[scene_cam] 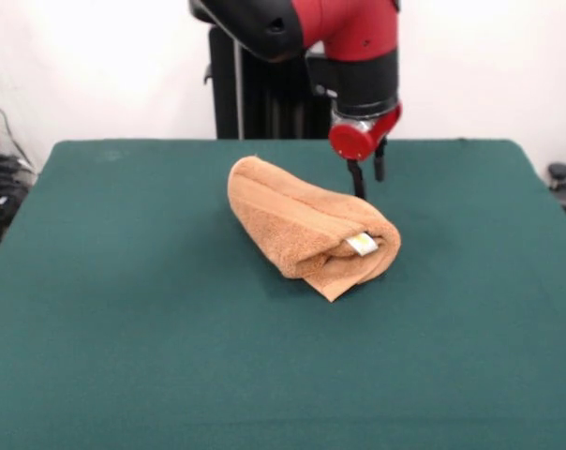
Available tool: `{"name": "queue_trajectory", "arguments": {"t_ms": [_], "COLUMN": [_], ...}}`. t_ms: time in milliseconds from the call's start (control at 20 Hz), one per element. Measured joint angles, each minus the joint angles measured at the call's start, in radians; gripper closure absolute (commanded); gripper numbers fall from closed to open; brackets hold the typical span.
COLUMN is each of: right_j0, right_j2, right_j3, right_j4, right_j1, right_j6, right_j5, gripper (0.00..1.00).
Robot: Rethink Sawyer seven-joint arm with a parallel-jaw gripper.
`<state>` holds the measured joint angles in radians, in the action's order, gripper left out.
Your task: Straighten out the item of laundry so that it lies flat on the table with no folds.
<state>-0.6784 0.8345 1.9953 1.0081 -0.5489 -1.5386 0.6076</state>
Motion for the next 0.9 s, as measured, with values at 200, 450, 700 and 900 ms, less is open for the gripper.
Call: {"name": "queue_trajectory", "arguments": {"t_ms": [200, 450, 700, 900], "right_j0": [-0.001, -0.013, -0.041, -0.069], "right_j2": [0.005, 0.023, 0.047, 0.065], "right_j3": [-0.030, -0.057, -0.074, -0.090], "right_j4": [-0.012, -0.031, -0.060, -0.083], "right_j1": [0.009, 0.010, 0.012, 0.030], "right_j6": [0.014, 0.029, 0.045, 0.073], "right_j5": [0.000, 0.000, 0.006, 0.007], "gripper": [0.00, 0.00, 0.00, 0.00]}}
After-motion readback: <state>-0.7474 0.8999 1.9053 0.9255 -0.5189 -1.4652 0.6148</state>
